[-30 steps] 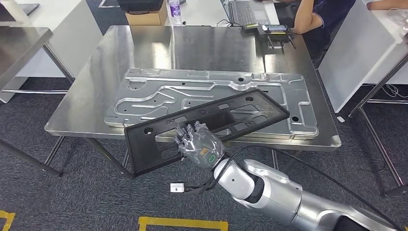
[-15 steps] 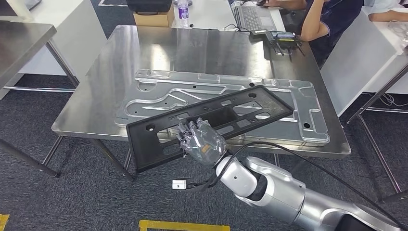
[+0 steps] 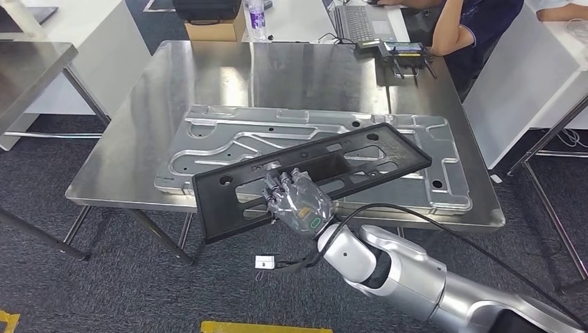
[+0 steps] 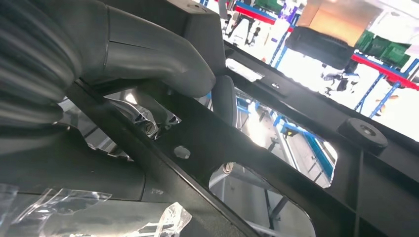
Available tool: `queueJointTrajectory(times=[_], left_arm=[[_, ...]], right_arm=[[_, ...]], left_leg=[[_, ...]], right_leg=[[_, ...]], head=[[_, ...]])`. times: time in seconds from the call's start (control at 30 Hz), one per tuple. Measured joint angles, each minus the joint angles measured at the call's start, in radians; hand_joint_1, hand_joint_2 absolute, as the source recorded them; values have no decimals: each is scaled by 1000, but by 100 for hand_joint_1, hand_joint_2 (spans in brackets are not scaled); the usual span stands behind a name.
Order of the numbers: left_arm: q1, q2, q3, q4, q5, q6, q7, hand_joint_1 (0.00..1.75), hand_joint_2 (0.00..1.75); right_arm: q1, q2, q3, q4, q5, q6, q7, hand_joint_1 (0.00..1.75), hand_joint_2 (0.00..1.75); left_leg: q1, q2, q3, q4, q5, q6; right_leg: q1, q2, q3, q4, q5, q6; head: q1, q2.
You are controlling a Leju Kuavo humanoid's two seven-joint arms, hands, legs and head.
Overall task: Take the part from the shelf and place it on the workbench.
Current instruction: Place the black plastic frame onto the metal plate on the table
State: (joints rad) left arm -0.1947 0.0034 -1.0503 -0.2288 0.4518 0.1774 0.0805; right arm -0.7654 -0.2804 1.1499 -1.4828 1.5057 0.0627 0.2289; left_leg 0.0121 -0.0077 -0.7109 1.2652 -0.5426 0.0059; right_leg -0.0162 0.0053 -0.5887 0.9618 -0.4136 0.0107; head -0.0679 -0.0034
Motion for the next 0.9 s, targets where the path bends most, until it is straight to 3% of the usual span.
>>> queueJointTrajectory(times=[0.03,0.1,0.17,0.27,0.33,0.37,0.43,0.47,0.5,0.53,0.6,0.67,0.8,0.83,0.9], left_arm=[[-2,0,0,0,-2,-1,0,0,175],[1,0,0,0,-4,-2,1,0,175],[3,0,0,0,-4,-3,2,0,175],[5,0,0,0,-5,-4,3,0,175],[5,0,0,0,-8,-4,3,0,175],[5,0,0,0,-10,-4,3,0,175],[5,0,0,0,-15,-4,3,0,175],[5,0,0,0,-16,-4,3,0,175],[6,0,0,0,-17,-5,3,0,175],[6,0,0,0,-18,-5,3,0,175],[6,-1,0,0,-18,-5,3,0,175],[5,-1,0,0,-18,-5,3,0,175],[6,-1,0,0,-18,-5,3,0,175],[5,-1,0,0,-18,-5,3,0,175],[5,-1,0,0,-17,-5,3,0,175]], right_arm=[[1,-1,0,0,0,0,0,175,175],[2,-1,0,0,0,0,1,175,175],[1,-2,-1,-1,0,0,2,175,175],[2,-2,-1,-1,-1,-2,4,175,175],[3,-3,-3,-2,-2,-5,6,175,175],[3,-3,-4,-2,-2,-7,7,175,175],[6,-3,-5,-2,-2,-10,10,175,175],[10,-3,-5,-1,-2,-11,10,175,175],[13,-3,-5,0,-2,-13,10,175,175],[15,-4,-5,0,-2,-13,11,175,175],[17,-4,-6,1,-2,-15,11,175,175],[16,-4,-7,1,-2,-16,11,175,175],[15,-5,-9,0,-2,-18,11,175,175],[14,-5,-10,0,-2,-18,11,175,175],[13,-5,-14,0,-2,-18,11,175,175]], left_leg=[[3,1,12,-36,30,-3],[6,3,76,-182,108,-4],[3,4,124,-287,143,3],[-2,1,132,-305,138,21],[1,-1,141,-311,138,36],[2,-1,148,-313,137,42],[-1,-1,156,-313,131,52],[-2,-2,160,-313,128,54],[-3,-3,164,-313,124,55],[-3,-4,169,-313,120,55],[-4,-8,181,-312,110,50],[-8,-10,186,-311,100,40],[-7,-9,184,-307,86,21],[-5,-7,173,-284,72,16],[-2,-4,115,-170,21,6]], right_leg=[[-1,0,5,0,-3,2],[-3,3,17,0,-11,9],[-1,5,22,0,-17,20],[-1,3,23,-2,-22,36],[-3,0,11,36,-46,45],[-4,0,-12,88,-71,47],[-4,-1,-87,235,-127,49],[-3,-1,-122,290,-138,49],[-4,-1,-141,310,-131,49],[-4,-1,-139,286,-102,47],[-3,-1,-86,146,-20,42],[0,0,-35,31,22,36],[4,1,-23,4,17,19],[2,1,-21,2,17,14],[0,-1,-16,1,13,6]], head=[[0,0],[0,0],[0,0],[1,0],[2,0],[3,0],[4,0],[5,0],[5,0],[5,0],[5,0],[5,0],[4,0],[4,0],[2,0]])
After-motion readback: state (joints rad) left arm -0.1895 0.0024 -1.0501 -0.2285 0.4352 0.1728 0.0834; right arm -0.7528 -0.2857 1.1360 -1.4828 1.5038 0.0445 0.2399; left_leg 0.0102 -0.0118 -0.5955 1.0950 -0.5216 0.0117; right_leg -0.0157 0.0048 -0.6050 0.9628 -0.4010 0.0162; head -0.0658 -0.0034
